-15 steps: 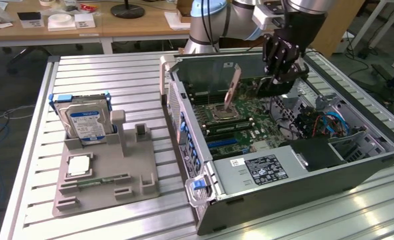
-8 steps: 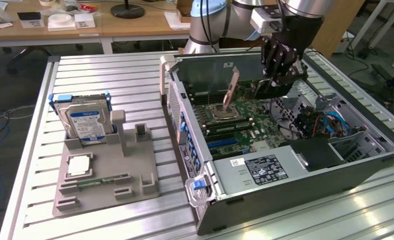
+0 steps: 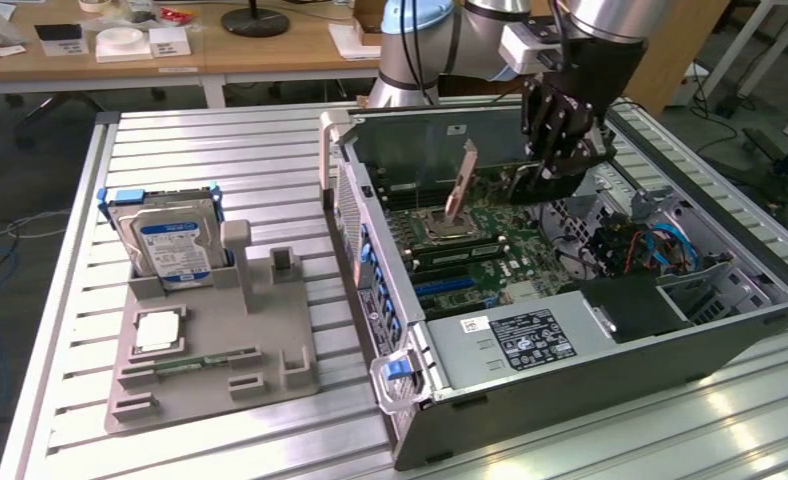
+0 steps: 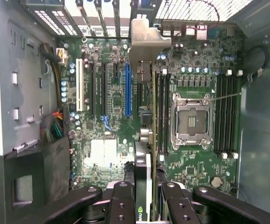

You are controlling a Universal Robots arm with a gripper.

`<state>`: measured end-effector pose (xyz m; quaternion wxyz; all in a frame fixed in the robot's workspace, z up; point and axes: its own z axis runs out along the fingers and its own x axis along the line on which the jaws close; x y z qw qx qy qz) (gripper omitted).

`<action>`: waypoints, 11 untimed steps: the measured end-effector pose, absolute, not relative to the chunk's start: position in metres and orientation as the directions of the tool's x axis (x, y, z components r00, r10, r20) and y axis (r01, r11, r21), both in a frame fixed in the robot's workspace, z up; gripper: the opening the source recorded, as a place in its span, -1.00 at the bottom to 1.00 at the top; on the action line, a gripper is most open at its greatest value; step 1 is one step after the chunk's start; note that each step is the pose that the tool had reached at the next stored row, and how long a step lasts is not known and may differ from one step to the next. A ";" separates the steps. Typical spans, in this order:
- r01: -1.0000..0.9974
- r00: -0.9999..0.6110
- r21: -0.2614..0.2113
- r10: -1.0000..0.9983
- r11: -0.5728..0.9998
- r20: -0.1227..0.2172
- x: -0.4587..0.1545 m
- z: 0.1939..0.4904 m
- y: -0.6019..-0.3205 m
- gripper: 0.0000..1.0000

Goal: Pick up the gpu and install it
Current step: 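Insert the gpu into the slot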

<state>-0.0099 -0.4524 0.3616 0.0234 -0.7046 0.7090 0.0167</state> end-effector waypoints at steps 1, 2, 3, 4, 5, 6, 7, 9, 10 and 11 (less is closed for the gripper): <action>-1.000 -0.006 -0.009 -0.998 0.007 -0.057 -0.012 0.361 -0.453 -0.47; -1.000 -0.007 -0.009 -0.998 0.007 -0.057 -0.014 0.361 -0.453 -0.47; -1.000 -0.007 -0.009 -0.998 0.008 -0.057 -0.016 0.360 -0.453 -0.47; -1.000 -0.007 -0.009 -0.998 0.008 -0.057 -0.017 0.359 -0.453 -0.47; -1.000 -0.007 -0.009 -0.998 0.008 -0.057 -0.018 0.359 -0.453 -0.47; -1.000 -0.007 -0.009 -0.998 0.008 -0.057 -0.019 0.358 -0.453 -0.47; -1.000 -0.008 -0.009 -0.998 0.008 -0.057 -0.020 0.357 -0.453 -0.47; -1.000 -0.008 -0.009 -0.998 0.008 -0.057 -0.022 0.354 -0.454 -0.47; -1.000 -0.008 -0.009 -0.998 0.009 -0.057 -0.023 0.354 -0.454 -0.47; -1.000 -0.008 -0.009 -0.998 0.009 -0.057 -0.024 0.353 -0.454 -0.47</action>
